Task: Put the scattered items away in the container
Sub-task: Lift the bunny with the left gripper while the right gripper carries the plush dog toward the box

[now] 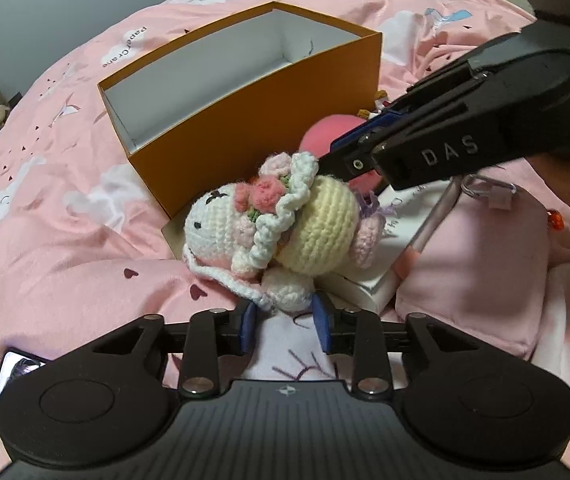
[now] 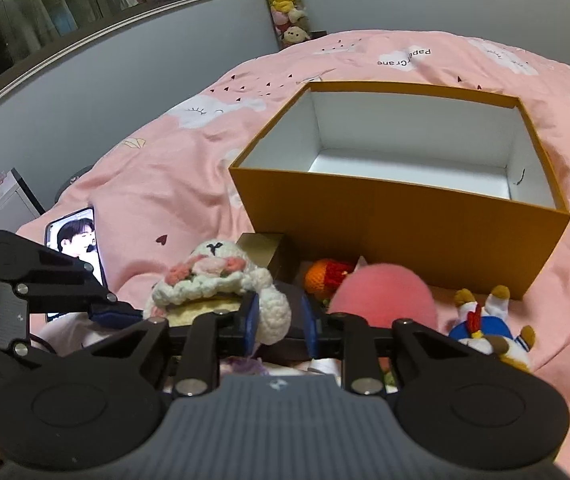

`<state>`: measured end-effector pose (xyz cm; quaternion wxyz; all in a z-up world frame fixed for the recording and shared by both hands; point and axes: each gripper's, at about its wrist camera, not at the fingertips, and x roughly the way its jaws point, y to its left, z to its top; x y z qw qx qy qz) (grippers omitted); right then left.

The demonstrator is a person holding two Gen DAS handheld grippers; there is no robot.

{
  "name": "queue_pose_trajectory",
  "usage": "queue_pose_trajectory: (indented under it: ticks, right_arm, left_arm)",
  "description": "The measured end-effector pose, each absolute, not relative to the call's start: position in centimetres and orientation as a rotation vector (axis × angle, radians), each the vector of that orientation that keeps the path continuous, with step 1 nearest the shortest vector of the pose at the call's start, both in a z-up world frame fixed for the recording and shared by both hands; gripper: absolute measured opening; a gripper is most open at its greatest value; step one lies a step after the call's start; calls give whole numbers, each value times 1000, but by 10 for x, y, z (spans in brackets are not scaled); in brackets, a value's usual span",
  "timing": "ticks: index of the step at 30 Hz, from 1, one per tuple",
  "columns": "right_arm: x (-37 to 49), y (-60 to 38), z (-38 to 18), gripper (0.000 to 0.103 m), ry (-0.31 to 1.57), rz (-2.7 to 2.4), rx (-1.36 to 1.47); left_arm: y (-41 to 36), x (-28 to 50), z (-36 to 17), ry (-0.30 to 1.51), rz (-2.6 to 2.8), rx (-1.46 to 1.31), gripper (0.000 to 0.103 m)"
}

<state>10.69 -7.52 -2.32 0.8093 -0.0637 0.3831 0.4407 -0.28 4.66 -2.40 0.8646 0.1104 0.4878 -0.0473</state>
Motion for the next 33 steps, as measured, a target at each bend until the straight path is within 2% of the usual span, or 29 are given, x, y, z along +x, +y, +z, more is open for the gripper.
queue_pose_trajectory:
  ticks: [2, 7, 13, 17, 24, 26, 33]
  right_arm:
    - [107, -76, -23, 27, 825, 944, -129]
    - [107, -77, -22, 27, 825, 944, -128]
    - [107, -81, -26, 26, 854, 956, -100]
    - [108, -83, -32, 20, 888, 960, -83]
    - [109, -81, -45, 17, 943, 983, -65]
    - [106, -78, -47, 13, 946, 992, -78]
    - [99, -70, -50, 13, 957, 1019, -108]
  left_arm:
    - [50, -6, -18, 1011, -118, 220, 56]
    - [63, -11, 4, 969, -147, 87, 57]
    - [85, 1, 5, 976, -132, -279, 57]
    - [101, 5, -2, 946, -44, -487, 60]
    - [100, 17, -9, 935, 116, -562, 71]
    - [97, 22, -9, 939, 155, -559, 74]
    - [103, 32, -29, 1000, 257, -615, 76]
